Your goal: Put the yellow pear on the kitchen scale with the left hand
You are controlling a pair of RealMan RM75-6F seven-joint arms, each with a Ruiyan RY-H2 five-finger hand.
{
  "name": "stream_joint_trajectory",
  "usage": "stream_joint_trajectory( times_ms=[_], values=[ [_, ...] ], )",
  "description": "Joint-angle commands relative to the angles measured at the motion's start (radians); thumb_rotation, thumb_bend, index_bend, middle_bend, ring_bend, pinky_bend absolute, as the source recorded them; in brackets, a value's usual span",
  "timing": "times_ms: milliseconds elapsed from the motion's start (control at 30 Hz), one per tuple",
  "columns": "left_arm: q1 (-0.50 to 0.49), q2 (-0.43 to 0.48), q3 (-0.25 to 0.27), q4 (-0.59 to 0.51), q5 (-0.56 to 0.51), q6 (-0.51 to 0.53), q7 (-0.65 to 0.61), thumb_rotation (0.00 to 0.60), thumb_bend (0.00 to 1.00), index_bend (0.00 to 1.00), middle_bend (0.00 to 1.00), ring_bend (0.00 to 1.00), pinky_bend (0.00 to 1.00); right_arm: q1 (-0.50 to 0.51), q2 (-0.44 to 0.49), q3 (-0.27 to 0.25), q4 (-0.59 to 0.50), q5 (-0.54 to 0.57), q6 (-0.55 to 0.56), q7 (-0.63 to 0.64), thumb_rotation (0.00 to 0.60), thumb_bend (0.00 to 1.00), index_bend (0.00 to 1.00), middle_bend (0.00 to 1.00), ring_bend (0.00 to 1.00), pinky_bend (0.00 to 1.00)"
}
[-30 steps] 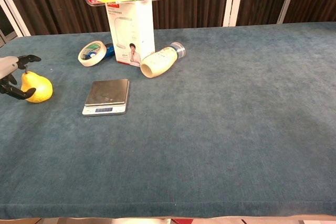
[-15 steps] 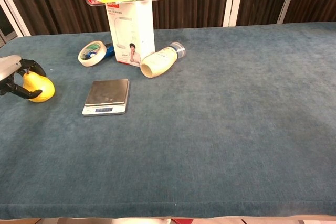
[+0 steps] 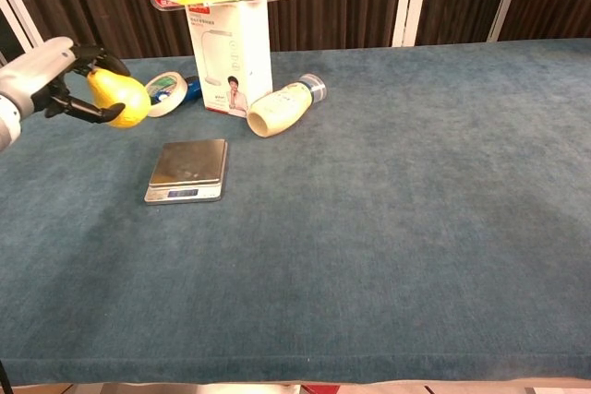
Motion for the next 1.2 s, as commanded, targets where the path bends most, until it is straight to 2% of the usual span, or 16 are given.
stream_joint_trajectory(
  times_ms=[33, 267, 500, 567, 667, 833, 1100, 1200],
  values=[
    [-0.024, -0.035, 0.015, -0.014, 0.016, 0.016, 0.059, 0.600, 0.43, 0.63, 0.70, 0.79, 0.88, 0.001, 0.002, -0.001, 0.002, -0.002, -0.002, 0.006, 0.600, 0.16, 0.00, 0.00, 0.00, 0.00],
    [-0.049, -0.079, 0.040, 0.012, -0.002, -0.003, 0.145, 0.600, 0.42, 0.61, 0.68, 0.79, 0.83, -0.003, 0.015, -0.004, 0.008, -0.012, 0.016, 0.039, 0.600, 0.16, 0.00, 0.00, 0.00, 0.00],
    [-0.047, -0.095, 0.059, 0.036, -0.001, -0.022, 0.126, 0.600, 0.39, 0.57, 0.65, 0.78, 0.82, -0.005, 0.018, -0.009, 0.013, -0.022, 0.023, 0.051, 0.600, 0.16, 0.00, 0.00, 0.00, 0.00],
    [-0.048, -0.095, 0.067, 0.040, 0.001, -0.031, 0.130, 0.600, 0.39, 0.54, 0.64, 0.73, 0.79, -0.007, 0.018, -0.010, 0.013, -0.027, 0.027, 0.054, 0.600, 0.16, 0.00, 0.00, 0.00, 0.00],
    [-0.048, -0.090, 0.065, 0.026, -0.006, -0.040, 0.127, 0.600, 0.38, 0.44, 0.56, 0.60, 0.67, -0.008, 0.017, -0.010, 0.016, -0.028, 0.032, 0.056, 0.600, 0.16, 0.00, 0.00, 0.00, 0.00],
    [-0.047, -0.098, 0.067, 0.041, -0.002, -0.043, 0.109, 0.600, 0.39, 0.34, 0.49, 0.46, 0.54, -0.009, 0.018, -0.012, 0.016, -0.033, 0.033, 0.058, 0.600, 0.16, 0.00, 0.00, 0.00, 0.00],
    [-0.052, -0.093, 0.070, 0.036, -0.036, -0.081, 0.128, 0.600, 0.38, 0.23, 0.38, 0.34, 0.48, -0.011, 0.019, -0.011, 0.019, -0.033, 0.040, 0.066, 0.600, 0.16, 0.00, 0.00, 0.00, 0.00],
    [-0.053, -0.089, 0.069, 0.030, -0.036, -0.085, 0.124, 0.600, 0.37, 0.16, 0.33, 0.28, 0.43, -0.011, 0.020, -0.011, 0.020, -0.032, 0.041, 0.066, 0.600, 0.16, 0.00, 0.00, 0.00, 0.00]
  ],
)
